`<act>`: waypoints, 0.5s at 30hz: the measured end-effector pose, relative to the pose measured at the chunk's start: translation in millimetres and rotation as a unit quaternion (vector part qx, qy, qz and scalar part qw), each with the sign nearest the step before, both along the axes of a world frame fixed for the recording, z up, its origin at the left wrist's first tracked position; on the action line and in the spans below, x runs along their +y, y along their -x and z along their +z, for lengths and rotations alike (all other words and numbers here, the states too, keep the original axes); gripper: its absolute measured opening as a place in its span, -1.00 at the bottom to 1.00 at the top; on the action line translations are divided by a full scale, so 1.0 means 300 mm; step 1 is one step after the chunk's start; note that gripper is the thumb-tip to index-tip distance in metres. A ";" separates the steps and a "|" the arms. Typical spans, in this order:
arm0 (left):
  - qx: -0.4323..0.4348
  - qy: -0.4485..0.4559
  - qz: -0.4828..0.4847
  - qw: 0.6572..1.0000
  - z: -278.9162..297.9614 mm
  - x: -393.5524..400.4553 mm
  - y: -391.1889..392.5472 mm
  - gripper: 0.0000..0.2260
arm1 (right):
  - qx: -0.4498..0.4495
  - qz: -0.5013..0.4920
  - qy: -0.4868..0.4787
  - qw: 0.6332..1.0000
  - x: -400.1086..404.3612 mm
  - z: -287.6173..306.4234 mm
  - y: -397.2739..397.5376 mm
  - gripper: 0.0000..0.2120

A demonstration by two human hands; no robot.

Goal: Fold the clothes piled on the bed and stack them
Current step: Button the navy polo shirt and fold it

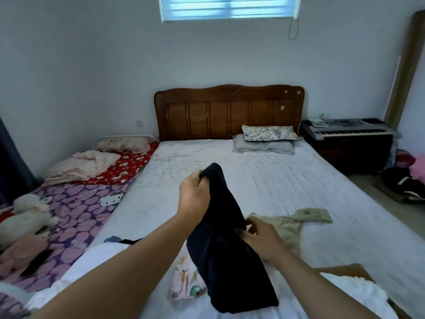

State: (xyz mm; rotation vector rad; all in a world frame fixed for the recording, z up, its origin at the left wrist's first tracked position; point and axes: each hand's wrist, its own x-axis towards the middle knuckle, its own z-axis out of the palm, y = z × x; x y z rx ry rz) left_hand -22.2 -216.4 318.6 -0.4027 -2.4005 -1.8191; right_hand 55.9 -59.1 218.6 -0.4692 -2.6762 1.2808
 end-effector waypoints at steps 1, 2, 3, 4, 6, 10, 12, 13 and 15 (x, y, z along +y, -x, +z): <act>0.005 -0.004 -0.004 1.000 -0.003 -0.008 -0.002 -0.78 | 0.000 0.004 -0.011 1.000 -0.012 0.001 0.011 -0.75; 0.011 -0.008 -0.004 1.000 -0.007 -0.019 -0.002 -0.79 | 0.001 0.003 -0.031 1.000 -0.016 0.005 0.025 -0.78; 0.017 -0.007 0.001 1.000 -0.011 -0.035 0.001 -0.79 | 0.003 -0.010 -0.064 0.998 -0.014 0.017 0.037 -0.79; 0.026 0.002 0.010 1.000 -0.016 -0.056 0.004 -0.78 | 0.006 -0.039 -0.109 0.993 -0.005 0.035 0.048 -0.80; 0.069 0.071 0.035 0.994 -0.030 -0.108 0.014 -0.77 | 0.037 -0.121 -0.176 0.976 0.030 0.098 0.058 -0.77; 0.229 0.375 0.104 0.892 -0.046 -0.195 0.036 -0.75 | 0.136 -0.177 -0.257 0.940 0.095 0.247 0.049 -0.75; 0.257 0.428 0.109 0.860 -0.019 -0.199 0.033 -0.77 | 0.131 -0.162 -0.349 0.914 0.116 0.292 0.041 -0.80; 0.260 0.441 0.115 0.851 0.001 -0.199 0.029 -0.78 | 0.114 -0.164 -0.375 0.905 0.131 0.307 0.035 -0.84; 0.248 0.431 0.133 0.857 0.032 -0.214 0.032 -0.82 | 0.080 -0.190 -0.381 0.901 0.180 0.307 0.014 -0.88</act>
